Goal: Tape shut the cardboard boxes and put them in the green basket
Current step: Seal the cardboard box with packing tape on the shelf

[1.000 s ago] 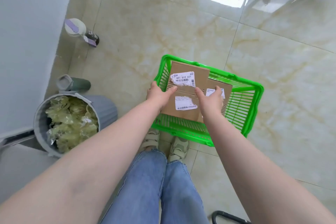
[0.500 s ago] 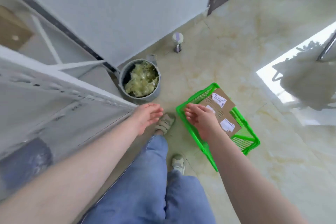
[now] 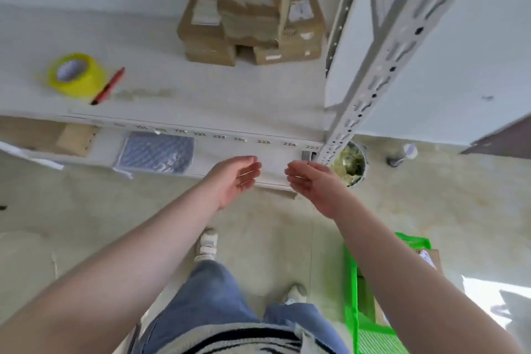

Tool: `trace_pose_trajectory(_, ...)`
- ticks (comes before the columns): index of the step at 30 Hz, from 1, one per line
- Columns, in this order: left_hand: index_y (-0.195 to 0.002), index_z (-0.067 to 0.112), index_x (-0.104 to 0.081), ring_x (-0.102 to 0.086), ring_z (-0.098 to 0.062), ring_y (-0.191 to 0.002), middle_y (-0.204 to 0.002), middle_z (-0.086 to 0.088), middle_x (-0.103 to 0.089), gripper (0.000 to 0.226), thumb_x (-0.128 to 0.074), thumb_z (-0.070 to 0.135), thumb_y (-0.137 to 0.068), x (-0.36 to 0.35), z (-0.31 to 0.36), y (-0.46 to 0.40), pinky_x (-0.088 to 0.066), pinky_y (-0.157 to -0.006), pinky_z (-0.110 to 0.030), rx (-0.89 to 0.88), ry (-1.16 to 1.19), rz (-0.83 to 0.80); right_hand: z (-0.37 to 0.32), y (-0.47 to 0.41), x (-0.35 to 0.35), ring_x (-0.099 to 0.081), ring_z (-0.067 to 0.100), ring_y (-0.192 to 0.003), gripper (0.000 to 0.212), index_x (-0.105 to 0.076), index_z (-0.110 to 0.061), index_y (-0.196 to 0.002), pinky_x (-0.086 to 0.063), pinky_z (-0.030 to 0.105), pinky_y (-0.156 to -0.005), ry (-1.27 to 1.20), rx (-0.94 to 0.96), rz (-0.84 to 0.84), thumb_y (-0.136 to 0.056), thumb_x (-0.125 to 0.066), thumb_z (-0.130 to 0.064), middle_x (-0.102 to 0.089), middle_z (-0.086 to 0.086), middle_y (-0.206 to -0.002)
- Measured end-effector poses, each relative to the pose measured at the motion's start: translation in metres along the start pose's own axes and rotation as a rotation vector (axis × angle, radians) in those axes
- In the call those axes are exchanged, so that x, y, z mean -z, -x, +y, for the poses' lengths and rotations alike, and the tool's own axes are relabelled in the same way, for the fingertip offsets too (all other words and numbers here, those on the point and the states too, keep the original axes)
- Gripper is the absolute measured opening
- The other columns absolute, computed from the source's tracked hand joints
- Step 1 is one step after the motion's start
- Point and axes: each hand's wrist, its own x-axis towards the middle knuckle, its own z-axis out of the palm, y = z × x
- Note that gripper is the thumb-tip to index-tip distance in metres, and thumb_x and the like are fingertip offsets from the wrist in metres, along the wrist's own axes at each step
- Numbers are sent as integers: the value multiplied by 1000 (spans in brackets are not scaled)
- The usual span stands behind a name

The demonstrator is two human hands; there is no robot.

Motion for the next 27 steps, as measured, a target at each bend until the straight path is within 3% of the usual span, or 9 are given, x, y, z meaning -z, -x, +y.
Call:
trace_pose_trajectory(7, -92, 14, -66, -68, -11, -74, -84, -1, -72, 9, -58, 17, -96, 88, 114, -23, -55, -62, -18, -129, 106, 4, -60, -74, -129, -65, 11, -72, 10, -69, -11, -91, -55, 20, -66, 22, 117, 106, -88, -71, -21, -71, 1, -81)
trace_pose_trajectory(12, -93, 15, -63, -64, -13, -80, -89, 0, -68, 7, -64, 22, -94, 118, 203, -48, -53, -76, -24, -179, 1, -53, -107, -115, -196, -62, 15, -86, 24, -62, -17, -92, -56, 29, -79, -72, 231, 458, -84, -76, -35, -62, 2, -92)
trace_pose_trajectory(15, -94, 18, -60, -62, -15, -92, -98, 0, -63, 15, -69, 30, -90, 110, 249, -63, -53, -88, -30, -240, -111, -64, -142, -123, -210, -57, 12, -85, 43, -59, -20, -105, -54, 32, -87, -103, 243, 633, -78, -77, -49, -57, -2, -94)
trace_pose_trajectory(18, -119, 17, -61, -57, -18, -108, -118, -2, -61, 39, -68, 40, -89, 87, 282, -74, -48, -102, -35, -330, -267, -81, -174, -123, -209, -52, 12, -79, 53, -60, -24, -109, -50, 35, -88, -57, 261, 756, -73, -73, -61, -54, -4, -89)
trace_pose_trajectory(21, -146, 12, -42, -44, -24, -133, -147, -6, -46, 68, -64, 44, -91, 61, 304, -86, -35, -113, -40, -393, -368, -169, -203, -127, -204, -48, 20, -105, 73, -49, -23, -132, -42, 35, -91, -73, 281, 776, -74, -73, -60, -51, -3, -115)
trace_pose_trajectory(24, -154, 14, -25, -34, -27, -141, -157, -5, -30, 82, -62, 50, -91, 38, 319, -99, -29, -109, -34, -375, -409, -247, -225, -137, -201, -45, 22, -112, 69, -52, -23, -135, -40, 35, -89, -39, 294, 762, -79, -68, -60, -52, -4, -127)
trace_pose_trajectory(27, -155, 17, -22, -29, -28, -144, -159, -3, -27, 85, -59, 56, -89, 22, 327, -110, -25, -113, -41, -304, -488, -274, -233, -151, -199, -49, 16, -92, 64, -53, -22, -130, -40, 32, -74, -23, 271, 771, -82, -63, -63, -55, -7, -102)
